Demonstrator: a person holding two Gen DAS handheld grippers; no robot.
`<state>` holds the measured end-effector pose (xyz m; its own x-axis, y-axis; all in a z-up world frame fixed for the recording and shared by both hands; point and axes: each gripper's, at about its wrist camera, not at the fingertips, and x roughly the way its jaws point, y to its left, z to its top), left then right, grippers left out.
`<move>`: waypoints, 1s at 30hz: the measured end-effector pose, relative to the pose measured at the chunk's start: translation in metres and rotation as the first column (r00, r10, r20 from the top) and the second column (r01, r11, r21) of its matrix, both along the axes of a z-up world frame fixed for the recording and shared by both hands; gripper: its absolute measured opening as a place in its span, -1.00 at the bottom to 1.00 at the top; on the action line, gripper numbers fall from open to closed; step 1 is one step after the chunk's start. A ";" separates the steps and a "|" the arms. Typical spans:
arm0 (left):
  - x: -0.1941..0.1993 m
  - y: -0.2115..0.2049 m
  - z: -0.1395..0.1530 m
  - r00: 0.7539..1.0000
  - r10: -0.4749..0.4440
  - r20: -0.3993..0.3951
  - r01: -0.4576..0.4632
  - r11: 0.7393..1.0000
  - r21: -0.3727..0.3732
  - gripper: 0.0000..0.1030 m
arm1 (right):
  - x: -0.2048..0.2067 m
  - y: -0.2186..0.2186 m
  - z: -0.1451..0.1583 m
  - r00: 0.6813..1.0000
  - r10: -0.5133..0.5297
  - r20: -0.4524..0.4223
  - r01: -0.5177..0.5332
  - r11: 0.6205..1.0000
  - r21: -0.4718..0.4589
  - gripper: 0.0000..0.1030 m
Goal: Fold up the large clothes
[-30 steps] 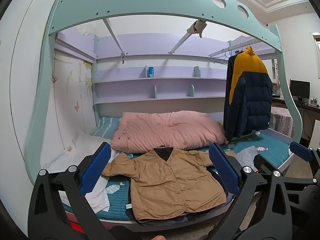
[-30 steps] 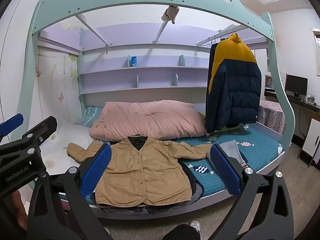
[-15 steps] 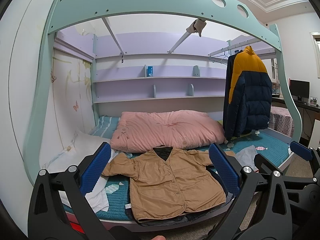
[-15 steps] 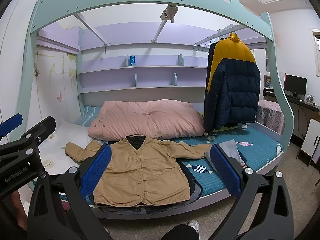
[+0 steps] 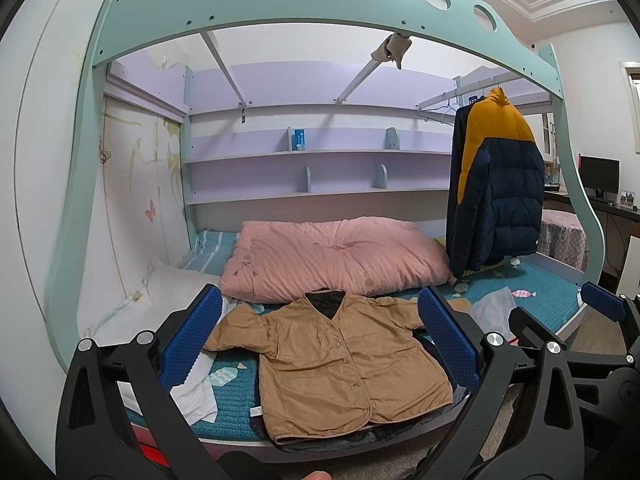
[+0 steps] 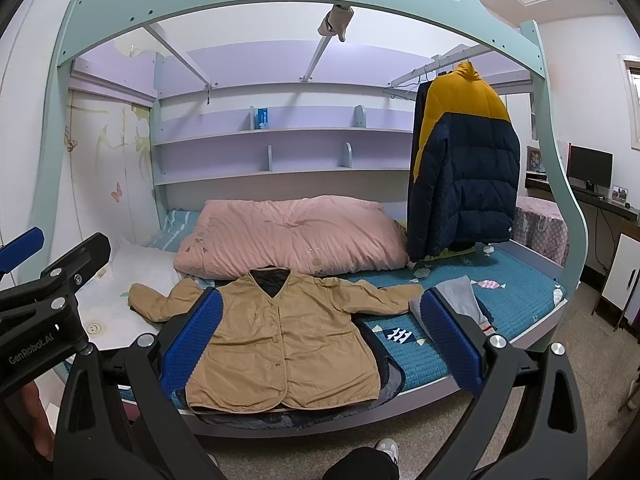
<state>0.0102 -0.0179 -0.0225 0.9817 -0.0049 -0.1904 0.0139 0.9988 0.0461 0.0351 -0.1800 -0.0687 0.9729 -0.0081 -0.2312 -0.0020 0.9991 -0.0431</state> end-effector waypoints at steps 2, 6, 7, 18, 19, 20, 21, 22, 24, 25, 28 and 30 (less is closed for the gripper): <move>0.000 -0.001 -0.001 1.000 0.001 0.000 -0.001 1.000 0.001 0.91 | 0.001 -0.001 -0.001 1.000 0.000 -0.002 0.000 1.000 0.013 0.86; 0.001 -0.001 -0.002 1.000 0.000 -0.002 0.000 1.000 0.001 0.91 | 0.001 -0.002 -0.001 1.000 0.002 0.003 -0.002 1.000 0.023 0.86; 0.001 -0.001 -0.003 1.000 0.000 -0.003 0.000 1.000 0.000 0.91 | 0.002 -0.002 -0.002 1.000 0.002 0.000 -0.002 1.000 0.020 0.86; 0.004 -0.003 -0.010 1.000 0.001 -0.005 -0.001 1.000 0.004 0.91 | 0.009 -0.004 -0.007 1.000 0.003 -0.008 -0.003 1.000 0.026 0.86; 0.004 -0.002 -0.008 1.000 0.000 -0.007 0.000 1.000 0.004 0.91 | 0.009 -0.003 -0.008 1.000 0.003 -0.011 -0.003 1.000 0.021 0.86; 0.005 -0.003 -0.010 1.000 0.000 -0.010 0.000 1.000 0.004 0.91 | 0.012 -0.003 -0.008 1.000 0.003 -0.012 -0.002 1.000 0.027 0.86; 0.009 -0.003 -0.013 1.000 0.000 -0.012 0.000 1.000 0.005 0.91 | 0.017 -0.004 -0.009 1.000 0.002 -0.016 -0.002 0.999 0.035 0.86; 0.012 -0.003 -0.015 1.000 0.001 -0.016 0.000 1.000 0.009 0.91 | 0.021 -0.005 -0.009 1.000 0.003 -0.007 -0.003 0.999 0.049 0.86; 0.022 -0.003 -0.020 1.000 0.007 -0.022 -0.006 1.000 0.016 0.91 | 0.031 -0.006 -0.012 1.000 0.003 -0.010 -0.002 0.998 0.056 0.86; 0.031 -0.004 -0.022 1.000 0.009 -0.027 -0.008 1.000 0.017 0.91 | 0.037 -0.006 -0.014 1.000 0.004 -0.012 -0.003 0.998 0.060 0.86; 0.060 -0.007 -0.028 0.999 0.016 -0.043 -0.015 1.000 0.023 0.91 | 0.059 -0.008 -0.017 1.000 0.009 0.004 -0.010 0.994 0.111 0.86; 0.076 -0.008 -0.031 0.998 0.020 -0.054 -0.019 0.999 0.025 0.91 | 0.075 -0.010 -0.018 1.000 0.012 0.005 -0.013 0.990 0.139 0.86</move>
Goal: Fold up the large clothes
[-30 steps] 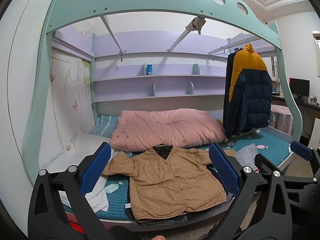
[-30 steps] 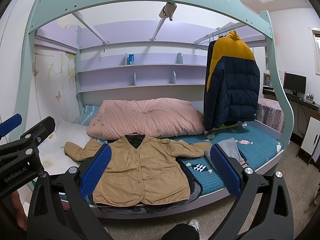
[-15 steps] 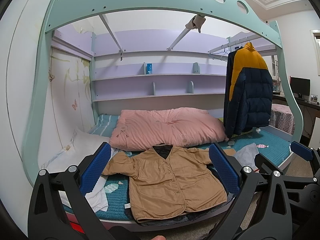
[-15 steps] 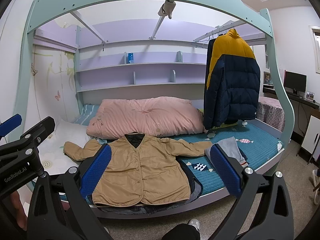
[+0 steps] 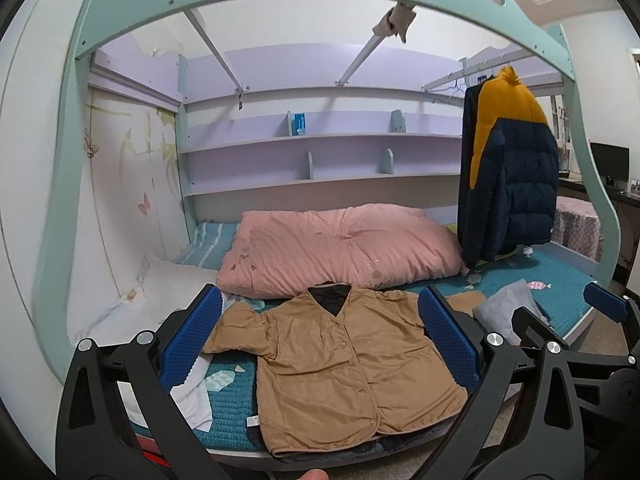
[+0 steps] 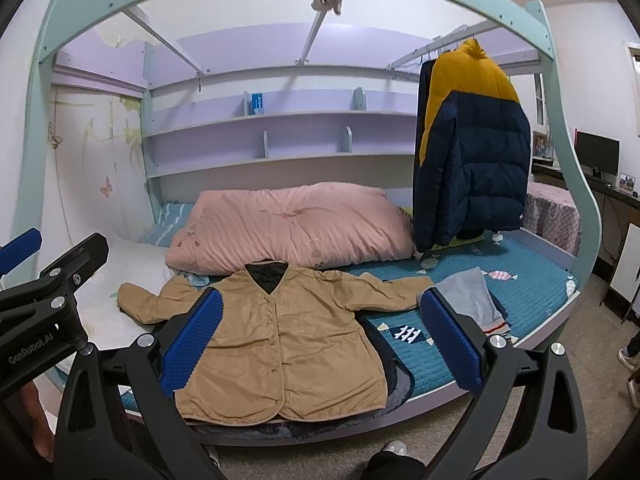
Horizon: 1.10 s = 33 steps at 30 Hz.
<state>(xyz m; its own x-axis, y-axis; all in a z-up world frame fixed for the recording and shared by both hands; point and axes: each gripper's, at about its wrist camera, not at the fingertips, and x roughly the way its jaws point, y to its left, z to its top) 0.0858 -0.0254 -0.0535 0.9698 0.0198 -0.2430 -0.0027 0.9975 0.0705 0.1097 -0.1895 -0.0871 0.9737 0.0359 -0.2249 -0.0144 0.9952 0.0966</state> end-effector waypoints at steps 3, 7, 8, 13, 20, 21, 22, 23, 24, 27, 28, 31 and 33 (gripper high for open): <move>0.026 -0.001 -0.005 1.000 0.004 -0.019 -0.004 1.000 -0.004 0.91 | 0.023 -0.003 0.000 1.000 0.008 0.001 -0.008 0.999 0.052 0.86; 0.059 0.000 -0.011 0.999 0.013 -0.047 -0.014 1.000 -0.012 0.91 | 0.053 -0.001 0.000 1.000 0.014 -0.015 -0.013 1.000 0.027 0.86; 0.066 0.001 -0.013 0.999 0.017 -0.052 -0.017 1.000 -0.012 0.91 | 0.060 -0.002 -0.001 1.000 0.018 -0.023 -0.017 1.000 0.018 0.86; 0.098 0.005 -0.017 0.996 0.039 -0.078 -0.040 0.999 -0.012 0.91 | 0.090 0.003 0.002 0.999 0.038 -0.037 -0.039 0.999 -0.016 0.86; 0.129 0.021 -0.017 0.991 0.102 -0.090 -0.107 0.993 -0.055 0.91 | 0.126 0.015 0.009 0.995 0.085 -0.053 -0.089 0.992 -0.088 0.86; 0.133 0.024 -0.019 0.989 0.112 -0.097 -0.118 0.991 -0.064 0.91 | 0.133 0.020 0.010 0.994 0.098 -0.058 -0.103 0.989 -0.103 0.86; 0.137 0.028 -0.020 0.987 0.123 -0.105 -0.131 0.989 -0.074 0.91 | 0.139 0.024 0.011 0.993 0.106 -0.057 -0.112 0.987 -0.115 0.86; 0.142 0.033 -0.021 0.984 0.139 -0.112 -0.148 0.986 -0.077 0.91 | 0.148 0.028 0.011 0.991 0.116 -0.065 -0.123 0.984 -0.126 0.86; 0.147 0.036 -0.022 0.981 0.154 -0.118 -0.164 0.984 -0.074 0.91 | 0.155 0.030 0.006 0.987 0.129 -0.094 -0.140 0.982 -0.126 0.86; 0.165 0.052 -0.031 0.968 0.198 -0.155 -0.211 0.975 -0.075 0.91 | 0.177 0.040 -0.007 0.977 0.157 -0.145 -0.176 0.976 -0.131 0.86; 0.173 0.058 -0.035 0.963 0.203 -0.175 -0.220 0.972 -0.083 0.91 | 0.183 0.043 -0.011 0.973 0.168 -0.162 -0.189 0.973 -0.130 0.86; 0.192 0.078 -0.049 0.951 0.221 -0.218 -0.246 0.965 -0.092 0.91 | 0.206 0.060 -0.024 0.957 0.201 -0.211 -0.233 0.962 -0.141 0.86; 0.205 0.093 -0.060 0.940 0.235 -0.247 -0.264 0.960 -0.091 0.91 | 0.221 0.072 -0.032 0.947 0.219 -0.234 -0.257 0.955 -0.147 0.86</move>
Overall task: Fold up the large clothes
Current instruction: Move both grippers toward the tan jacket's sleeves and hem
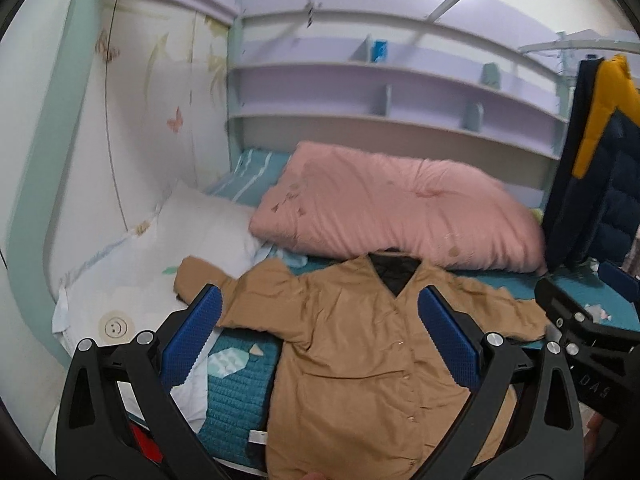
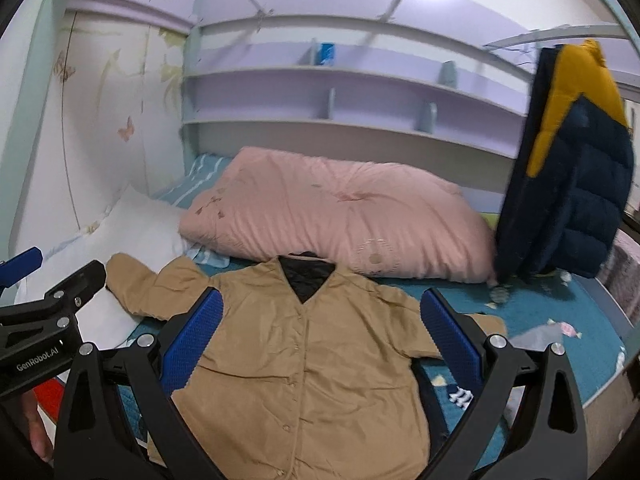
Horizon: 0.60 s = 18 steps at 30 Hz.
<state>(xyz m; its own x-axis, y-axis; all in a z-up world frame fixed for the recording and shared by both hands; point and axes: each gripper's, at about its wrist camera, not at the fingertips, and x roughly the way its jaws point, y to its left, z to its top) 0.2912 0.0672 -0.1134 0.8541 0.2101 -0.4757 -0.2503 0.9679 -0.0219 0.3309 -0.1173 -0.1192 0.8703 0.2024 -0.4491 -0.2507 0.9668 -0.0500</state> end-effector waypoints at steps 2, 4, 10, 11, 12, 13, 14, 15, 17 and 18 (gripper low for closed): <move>0.014 0.018 -0.014 0.999 0.016 -0.029 -0.017 1.000 -0.010 0.91 | 0.014 0.013 -0.009 1.000 0.028 -0.015 -0.028 1.000 -0.003 0.86; 0.028 0.037 -0.030 0.998 0.028 -0.048 -0.029 1.000 -0.014 0.91 | 0.033 0.029 -0.023 0.998 0.055 -0.042 -0.055 0.998 -0.017 0.86; 0.072 0.126 -0.092 0.988 0.054 -0.143 -0.069 0.992 -0.102 0.91 | 0.085 0.074 -0.073 0.981 0.134 -0.140 -0.137 0.991 -0.006 0.85; 0.079 0.141 -0.102 0.984 0.075 -0.162 -0.093 0.990 -0.107 0.91 | 0.094 0.082 -0.083 0.976 0.151 -0.156 -0.153 0.988 -0.001 0.85; 0.089 0.163 -0.114 0.980 0.086 -0.177 -0.109 0.986 -0.122 0.91 | 0.102 0.090 -0.092 0.971 0.168 -0.168 -0.170 0.985 0.001 0.85; 0.097 0.178 -0.123 0.977 0.097 -0.189 -0.123 0.983 -0.133 0.91 | 0.109 0.098 -0.102 0.966 0.182 -0.186 -0.186 0.983 0.000 0.85; 0.104 0.195 -0.131 0.970 0.124 -0.210 -0.155 0.978 -0.138 0.91 | 0.119 0.104 -0.110 0.961 0.192 -0.199 -0.197 0.980 -0.003 0.85; 0.111 0.211 -0.138 0.968 0.138 -0.210 -0.173 0.972 -0.157 0.91 | 0.127 0.112 -0.121 0.955 0.205 -0.216 -0.209 0.978 0.003 0.85; 0.124 0.239 -0.151 0.967 0.152 -0.204 -0.192 0.962 -0.194 0.91 | 0.143 0.125 -0.140 0.942 0.220 -0.252 -0.226 0.974 0.004 0.78; 0.135 0.257 -0.160 0.965 0.157 -0.210 -0.203 0.955 -0.217 0.91 | 0.151 0.132 -0.151 0.927 0.242 -0.285 -0.246 0.969 0.024 0.48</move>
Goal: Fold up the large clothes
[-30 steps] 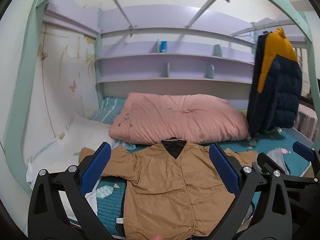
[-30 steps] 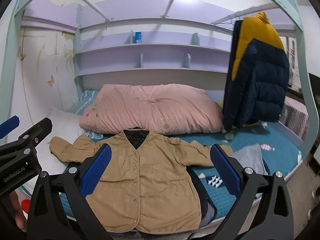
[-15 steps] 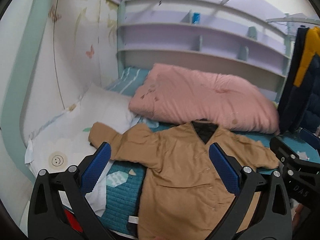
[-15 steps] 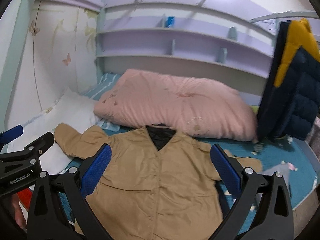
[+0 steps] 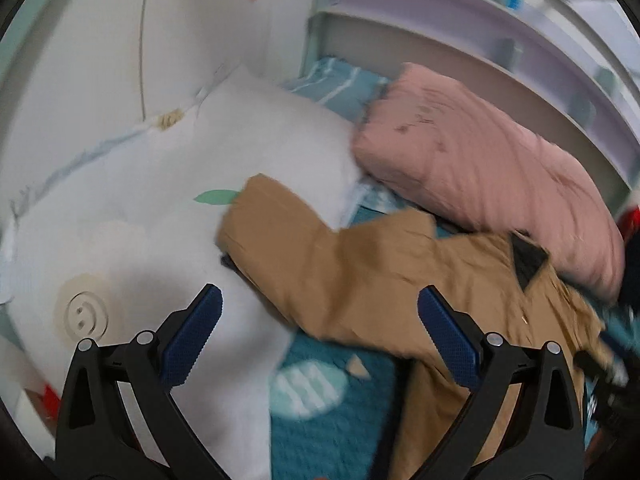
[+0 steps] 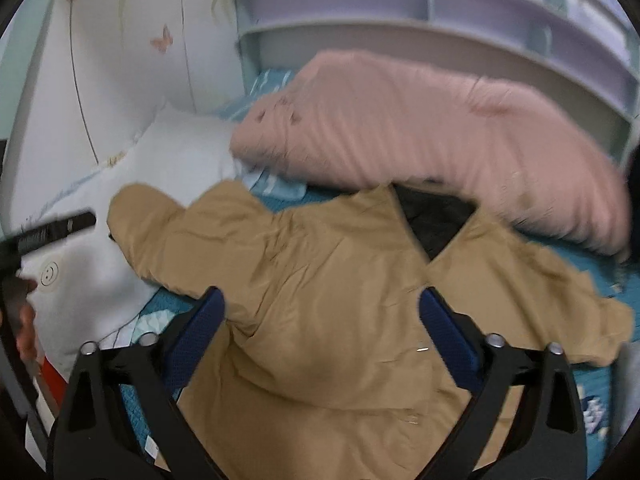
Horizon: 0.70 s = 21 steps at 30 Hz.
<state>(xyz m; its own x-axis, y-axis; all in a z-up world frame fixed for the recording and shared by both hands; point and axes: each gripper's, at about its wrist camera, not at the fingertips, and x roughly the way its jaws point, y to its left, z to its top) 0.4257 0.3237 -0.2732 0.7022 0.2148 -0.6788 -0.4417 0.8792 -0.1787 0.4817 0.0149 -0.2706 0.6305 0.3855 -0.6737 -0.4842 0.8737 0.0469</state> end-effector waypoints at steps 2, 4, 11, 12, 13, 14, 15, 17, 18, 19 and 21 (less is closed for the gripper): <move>0.014 0.023 -0.010 0.998 0.049 -0.032 -0.049 0.999 -0.004 0.91 | 0.015 0.012 -0.019 0.998 0.026 -0.059 -0.025 1.000 0.009 0.05; 0.027 0.041 -0.016 0.996 0.077 -0.044 -0.078 0.997 -0.005 0.91 | 0.025 0.021 -0.035 0.993 0.051 -0.109 -0.050 0.999 0.015 -0.29; 0.062 0.084 -0.046 0.990 0.115 -0.084 -0.119 0.992 -0.049 0.62 | 0.042 0.036 -0.071 0.973 0.091 -0.212 -0.085 0.996 0.036 -0.38; 0.065 0.084 -0.048 0.990 0.101 -0.095 -0.105 0.993 -0.046 -0.03 | 0.044 0.036 -0.074 0.971 0.092 -0.219 -0.085 0.996 0.037 -0.38; 0.070 0.084 -0.052 0.989 0.083 -0.124 -0.090 0.994 -0.055 -0.37 | 0.046 0.037 -0.077 0.968 0.093 -0.231 -0.086 0.996 0.039 -0.38; 0.070 0.085 -0.054 0.988 0.077 -0.132 -0.087 0.994 -0.070 -0.44 | 0.048 0.038 -0.080 0.966 0.095 -0.242 -0.087 0.995 0.045 -0.38; 0.069 0.087 -0.055 0.990 0.075 -0.123 -0.085 0.993 -0.084 -0.75 | 0.053 0.038 -0.084 0.963 0.099 -0.249 -0.089 0.995 0.048 -0.38; 0.063 0.088 -0.051 0.994 0.065 -0.092 -0.075 0.992 -0.104 -0.84 | 0.058 0.040 -0.090 0.961 0.103 -0.256 -0.093 0.994 0.053 -0.38; 0.061 0.086 -0.048 0.995 0.061 -0.081 -0.070 0.992 -0.104 -0.86 | 0.059 0.040 -0.092 0.958 0.105 -0.266 -0.093 0.994 0.057 -0.38; 0.056 0.084 -0.041 0.996 0.066 -0.065 -0.072 0.992 -0.100 -0.87 | 0.062 0.040 -0.094 0.956 0.105 -0.273 -0.091 0.994 0.063 -0.38; 0.044 0.081 -0.026 0.998 0.060 -0.007 -0.061 0.990 -0.124 -0.87 | 0.066 0.040 -0.098 0.953 0.102 -0.285 -0.083 0.993 0.078 -0.38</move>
<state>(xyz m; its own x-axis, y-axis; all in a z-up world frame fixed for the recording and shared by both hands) 0.4696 0.4050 -0.2993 0.6879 0.1705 -0.7055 -0.4944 0.8217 -0.2835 0.5482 0.0549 -0.3690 0.3724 0.4816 -0.7934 -0.5206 0.8161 0.2510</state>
